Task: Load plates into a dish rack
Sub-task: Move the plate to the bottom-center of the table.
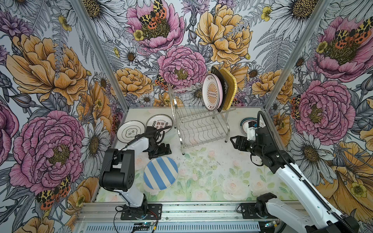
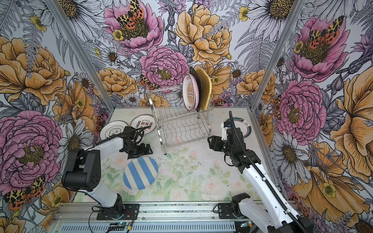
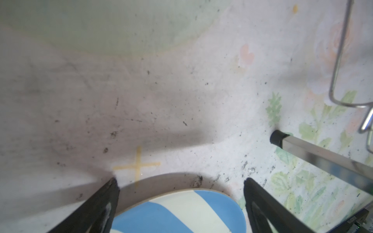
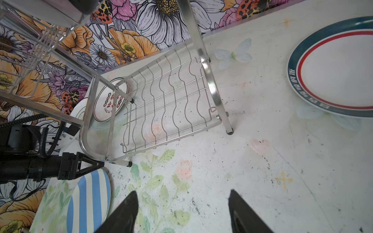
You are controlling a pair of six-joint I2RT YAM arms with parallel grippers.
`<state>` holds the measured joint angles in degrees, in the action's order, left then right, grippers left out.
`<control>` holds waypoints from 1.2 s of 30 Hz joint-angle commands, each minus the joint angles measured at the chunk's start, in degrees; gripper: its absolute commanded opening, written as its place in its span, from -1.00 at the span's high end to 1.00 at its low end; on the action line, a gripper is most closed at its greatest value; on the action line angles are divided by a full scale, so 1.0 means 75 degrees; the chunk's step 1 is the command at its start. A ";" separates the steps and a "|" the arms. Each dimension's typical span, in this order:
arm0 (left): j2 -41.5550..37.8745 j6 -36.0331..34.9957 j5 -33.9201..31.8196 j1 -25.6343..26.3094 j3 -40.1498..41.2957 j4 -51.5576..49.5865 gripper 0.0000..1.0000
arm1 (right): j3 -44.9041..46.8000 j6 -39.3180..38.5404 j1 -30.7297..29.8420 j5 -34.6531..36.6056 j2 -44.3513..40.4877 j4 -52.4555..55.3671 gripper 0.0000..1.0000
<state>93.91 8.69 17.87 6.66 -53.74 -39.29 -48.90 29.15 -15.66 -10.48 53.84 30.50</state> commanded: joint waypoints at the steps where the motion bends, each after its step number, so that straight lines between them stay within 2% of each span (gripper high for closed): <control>1: 0.0055 0.0453 0.0371 0.0308 0.0368 -0.0574 -0.94 | 0.0040 0.0093 0.0050 -0.0127 -0.0183 -0.0197 -0.42; 6: -0.0326 0.0876 0.0194 0.0264 0.0298 -0.0570 -0.95 | 0.0035 0.0087 0.0051 -0.0144 -0.0189 -0.0189 -0.43; 13: -0.1524 0.1634 -0.0414 -0.0485 0.0485 -0.0556 -0.97 | 0.0015 0.0075 0.0052 -0.0196 -0.0192 -0.0189 -0.43; 20: -0.3406 0.2835 -0.0824 -0.1561 0.1533 -0.0503 -0.97 | 0.0036 0.0083 0.0055 -0.0269 -0.0218 -0.0200 -0.44; 24: -0.4247 0.3600 -0.1008 -0.1897 0.2067 -0.0434 -0.97 | -0.0002 0.0043 0.0056 -0.0305 -0.0143 -0.0194 -0.44; 30: -0.4368 0.4170 -0.1130 -0.2303 0.2672 -0.0246 -0.97 | -0.0076 0.0014 0.0050 -0.0349 -0.0099 -0.0198 -0.44; 36: -0.4694 0.4568 -0.1437 -0.2196 0.3039 -0.0210 -0.97 | -0.0042 0.0045 0.0054 -0.0361 -0.0152 -0.0192 -0.45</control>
<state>60.45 40.23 9.82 -10.00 -31.64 -42.61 -48.88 29.15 -15.66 -12.47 53.32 30.50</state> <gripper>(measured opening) 0.986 0.723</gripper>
